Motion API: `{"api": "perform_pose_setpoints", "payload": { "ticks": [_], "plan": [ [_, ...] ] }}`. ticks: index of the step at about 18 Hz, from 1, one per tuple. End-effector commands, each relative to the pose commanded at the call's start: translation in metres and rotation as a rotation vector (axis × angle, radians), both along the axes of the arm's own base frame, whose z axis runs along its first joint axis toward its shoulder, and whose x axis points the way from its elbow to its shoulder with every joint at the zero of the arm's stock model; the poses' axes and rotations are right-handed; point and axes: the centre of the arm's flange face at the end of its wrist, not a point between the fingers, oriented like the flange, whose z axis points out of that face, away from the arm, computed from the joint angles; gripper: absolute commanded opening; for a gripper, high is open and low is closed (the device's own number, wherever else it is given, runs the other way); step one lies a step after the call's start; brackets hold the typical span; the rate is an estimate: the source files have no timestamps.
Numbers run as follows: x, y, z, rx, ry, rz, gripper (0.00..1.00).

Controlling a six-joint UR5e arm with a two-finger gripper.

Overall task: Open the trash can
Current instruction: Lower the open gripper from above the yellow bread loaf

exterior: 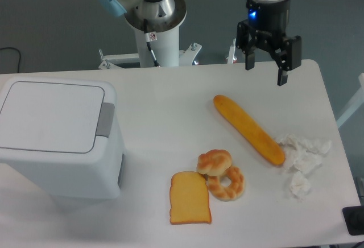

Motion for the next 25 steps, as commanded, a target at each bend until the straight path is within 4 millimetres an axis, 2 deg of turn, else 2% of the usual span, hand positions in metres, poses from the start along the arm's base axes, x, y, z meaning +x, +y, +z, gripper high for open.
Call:
{"api": "perform_pose_setpoints", "payload": {
  "ticks": [4, 10, 14, 16, 19, 22, 25],
  "plan": [
    [0.003, 0.001, 0.002, 0.039, -0.046, 0.118, 1.0],
    [0.009, 0.005, 0.006, 0.054, -0.057, 0.147, 1.0],
    [0.022, 0.024, 0.006, 0.094, -0.113, 0.239, 1.0],
    [0.026, 0.037, 0.016, 0.119, -0.124, 0.269, 1.0],
    [0.029, 0.047, 0.009, 0.117, -0.144, 0.277, 1.0],
    [0.024, 0.05, 0.008, 0.128, -0.135, 0.281, 1.0],
    [0.023, 0.052, 0.007, 0.158, -0.172, 0.367, 1.0]
  ]
}}
